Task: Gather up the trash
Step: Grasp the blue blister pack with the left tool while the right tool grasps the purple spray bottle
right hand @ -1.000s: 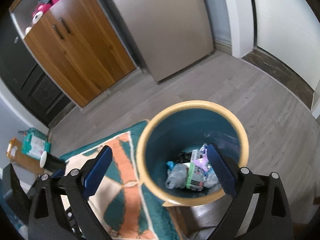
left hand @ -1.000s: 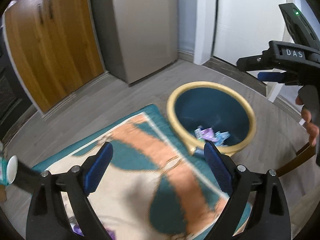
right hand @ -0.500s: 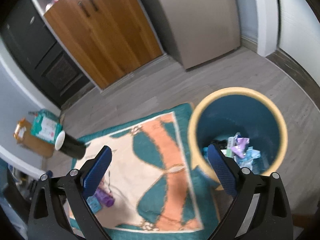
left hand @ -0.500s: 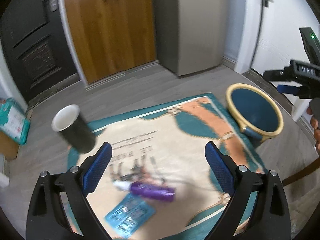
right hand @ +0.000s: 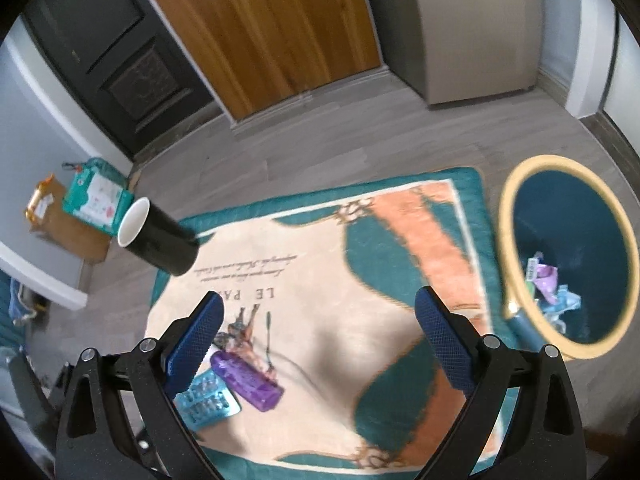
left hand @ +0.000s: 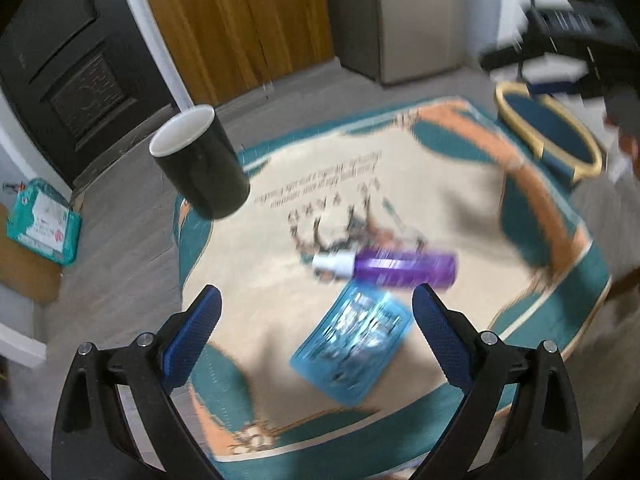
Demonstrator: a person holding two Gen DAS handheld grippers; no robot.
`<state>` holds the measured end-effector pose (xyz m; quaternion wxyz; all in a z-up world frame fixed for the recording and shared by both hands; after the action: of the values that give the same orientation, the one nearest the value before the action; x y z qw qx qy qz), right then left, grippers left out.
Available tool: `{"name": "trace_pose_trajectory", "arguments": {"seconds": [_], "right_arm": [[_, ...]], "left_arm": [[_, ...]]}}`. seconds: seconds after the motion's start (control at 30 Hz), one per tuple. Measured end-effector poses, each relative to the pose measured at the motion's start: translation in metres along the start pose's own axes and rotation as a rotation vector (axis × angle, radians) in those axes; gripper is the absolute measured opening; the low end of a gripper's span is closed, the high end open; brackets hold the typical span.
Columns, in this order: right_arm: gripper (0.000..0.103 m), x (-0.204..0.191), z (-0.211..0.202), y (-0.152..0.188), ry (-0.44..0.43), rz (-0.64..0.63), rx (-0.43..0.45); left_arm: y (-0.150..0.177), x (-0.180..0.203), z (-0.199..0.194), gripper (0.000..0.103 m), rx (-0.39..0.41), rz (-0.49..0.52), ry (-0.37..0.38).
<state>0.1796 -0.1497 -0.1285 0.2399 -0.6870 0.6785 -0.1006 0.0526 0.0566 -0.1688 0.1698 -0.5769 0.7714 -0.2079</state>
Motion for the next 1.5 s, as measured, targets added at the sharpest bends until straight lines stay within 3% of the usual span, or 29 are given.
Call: {"name": "trace_pose_trajectory", "arguments": {"seconds": [0.17,0.37,0.6,0.63,0.77,0.87,1.0,1.17,1.37,1.5], "right_arm": [[0.096,-0.014,0.016,0.000,0.016,-0.030,-0.018],[0.096,-0.023,0.033,0.003,0.044,-0.080,-0.044],[0.095,-0.039,0.055,0.017,0.063,-0.232,-0.092],[0.095,-0.042,0.059,0.020,0.062,-0.249,-0.103],[0.095,-0.051,0.067,0.028,0.032,-0.278,-0.134],[0.095,-0.058,0.069,0.031,0.018,-0.298,-0.140],[0.094,-0.068,0.070,0.038,0.001,-0.339,-0.149],[0.078,-0.086,0.071,0.055,-0.024,-0.470,-0.163],[0.053,-0.108,0.077,0.088,-0.077,-0.630,-0.199],[0.051,-0.123,0.085,0.111,-0.115,-0.714,-0.240]], "left_arm": [[0.014,-0.006,0.023,0.094,-0.062,-0.020,0.078],[0.025,0.015,0.057,0.094,-0.152,0.029,0.185],[0.046,0.021,0.089,0.094,-0.281,0.050,0.233],[0.046,0.021,0.088,0.093,-0.273,0.051,0.240],[0.044,0.014,0.083,0.072,-0.262,0.030,0.241],[0.046,0.007,0.080,0.070,-0.262,-0.010,0.260],[0.048,-0.007,0.075,0.069,-0.268,-0.037,0.209],[0.030,-0.043,0.051,0.069,-0.156,-0.172,0.153],[0.020,-0.052,0.040,0.069,-0.121,-0.168,0.122],[0.022,-0.062,0.040,0.069,-0.125,-0.182,0.116]]}}
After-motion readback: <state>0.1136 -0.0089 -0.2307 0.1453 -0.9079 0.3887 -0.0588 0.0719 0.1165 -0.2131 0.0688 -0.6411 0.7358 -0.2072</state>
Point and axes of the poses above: each gripper's, at about its wrist camera, not at the fingertips, and z roughly the way its jaws point, x to its right, y to its underside, the point moved 7 cm from there along z, roughly the way its jaws point, and after that the axes turned 9 degrees about y, right-handed, at the moved point
